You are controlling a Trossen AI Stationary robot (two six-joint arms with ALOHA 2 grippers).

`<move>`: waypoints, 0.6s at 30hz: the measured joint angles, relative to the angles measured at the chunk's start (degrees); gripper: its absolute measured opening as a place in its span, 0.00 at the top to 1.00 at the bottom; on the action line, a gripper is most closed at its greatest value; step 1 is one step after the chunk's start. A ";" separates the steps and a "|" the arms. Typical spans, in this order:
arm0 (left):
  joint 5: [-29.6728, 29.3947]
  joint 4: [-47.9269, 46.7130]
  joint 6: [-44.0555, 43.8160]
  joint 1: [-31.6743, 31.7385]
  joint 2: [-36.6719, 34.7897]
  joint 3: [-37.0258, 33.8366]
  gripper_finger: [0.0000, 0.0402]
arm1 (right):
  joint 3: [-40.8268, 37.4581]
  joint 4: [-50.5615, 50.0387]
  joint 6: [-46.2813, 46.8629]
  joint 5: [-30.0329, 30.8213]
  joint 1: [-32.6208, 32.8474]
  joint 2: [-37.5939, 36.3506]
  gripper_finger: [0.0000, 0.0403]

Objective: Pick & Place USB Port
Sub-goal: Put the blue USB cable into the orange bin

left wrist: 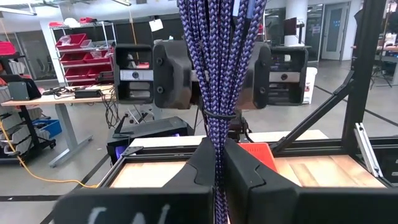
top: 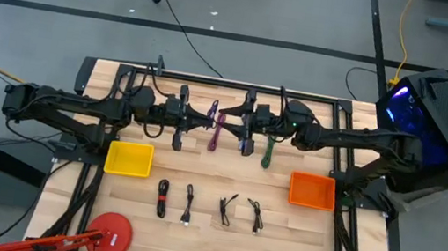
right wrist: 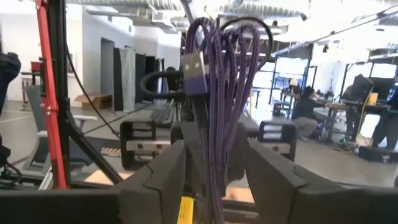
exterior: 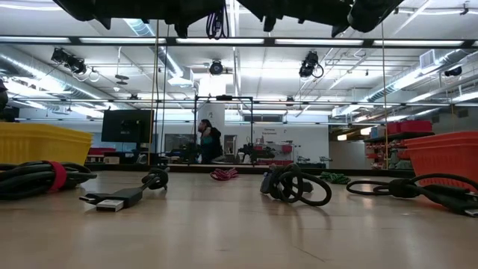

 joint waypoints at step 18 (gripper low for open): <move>0.00 0.15 -0.34 -0.23 0.01 0.00 0.97 | 0.00 3.19 0.92 -0.02 0.23 0.21 0.59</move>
